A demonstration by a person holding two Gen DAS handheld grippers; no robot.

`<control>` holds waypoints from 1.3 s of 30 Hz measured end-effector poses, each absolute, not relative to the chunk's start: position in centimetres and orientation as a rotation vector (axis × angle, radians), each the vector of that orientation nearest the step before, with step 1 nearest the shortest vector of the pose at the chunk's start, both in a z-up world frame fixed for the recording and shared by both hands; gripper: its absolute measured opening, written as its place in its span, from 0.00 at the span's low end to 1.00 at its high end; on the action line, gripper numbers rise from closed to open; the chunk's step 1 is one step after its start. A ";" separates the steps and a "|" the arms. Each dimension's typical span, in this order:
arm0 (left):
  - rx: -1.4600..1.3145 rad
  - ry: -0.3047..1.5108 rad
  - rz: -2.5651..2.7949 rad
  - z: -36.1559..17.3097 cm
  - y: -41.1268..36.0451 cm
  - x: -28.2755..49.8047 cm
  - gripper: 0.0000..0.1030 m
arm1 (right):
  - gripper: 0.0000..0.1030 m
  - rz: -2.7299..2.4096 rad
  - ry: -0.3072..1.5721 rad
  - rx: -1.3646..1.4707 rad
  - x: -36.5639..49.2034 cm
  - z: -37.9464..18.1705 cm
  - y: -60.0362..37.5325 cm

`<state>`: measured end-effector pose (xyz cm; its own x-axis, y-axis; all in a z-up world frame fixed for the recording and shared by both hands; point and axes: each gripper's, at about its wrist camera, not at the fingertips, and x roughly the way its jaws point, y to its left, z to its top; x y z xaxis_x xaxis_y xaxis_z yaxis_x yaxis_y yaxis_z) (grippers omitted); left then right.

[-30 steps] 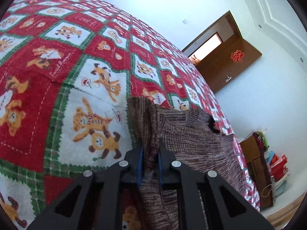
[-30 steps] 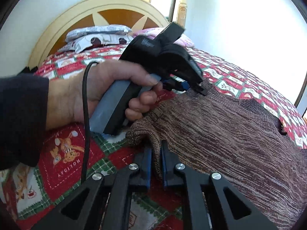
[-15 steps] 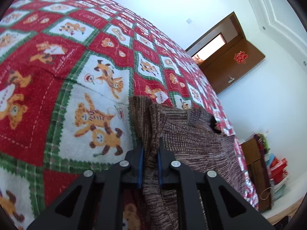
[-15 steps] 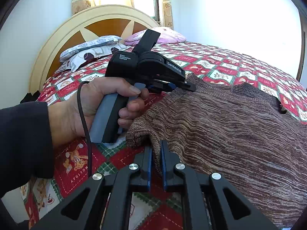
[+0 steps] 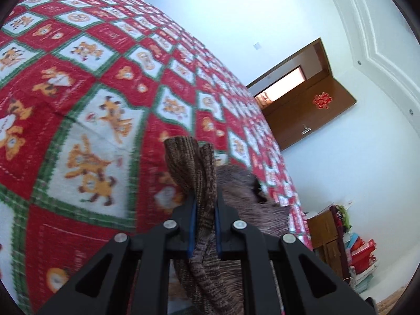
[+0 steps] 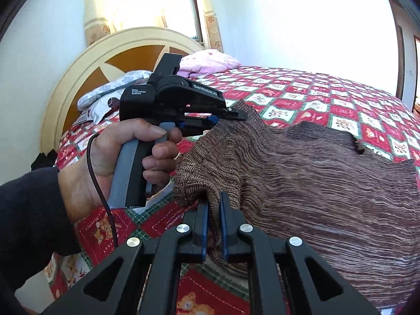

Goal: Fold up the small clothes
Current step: 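Lift the held edge with both tools and fold it over the other half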

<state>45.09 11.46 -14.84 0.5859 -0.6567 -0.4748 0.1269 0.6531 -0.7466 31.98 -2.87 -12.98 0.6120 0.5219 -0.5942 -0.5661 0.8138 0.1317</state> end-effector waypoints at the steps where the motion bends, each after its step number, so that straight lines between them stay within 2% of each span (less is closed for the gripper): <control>1: -0.726 0.822 -0.509 -14.6 11.1 45.2 0.11 | 0.07 0.629 0.661 -0.063 32.0 -12.8 -3.2; 16: -0.668 0.796 -0.542 -11.0 5.9 45.7 0.11 | 0.07 0.576 0.640 0.029 31.7 -11.0 -8.7; 27: -0.604 0.779 -0.641 -8.1 -0.8 45.2 0.11 | 0.06 0.517 0.636 0.097 30.0 -9.6 -15.9; 39: -0.499 0.795 -0.661 -6.4 -7.2 45.4 0.11 | 0.06 0.430 0.679 0.284 30.3 -10.1 -23.4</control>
<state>45.40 -7.16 -6.43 0.5216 -0.7028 -0.4837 0.3476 0.6928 -0.6318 30.30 -23.35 -10.09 0.6958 0.4710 -0.5423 -0.2893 0.8748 0.3886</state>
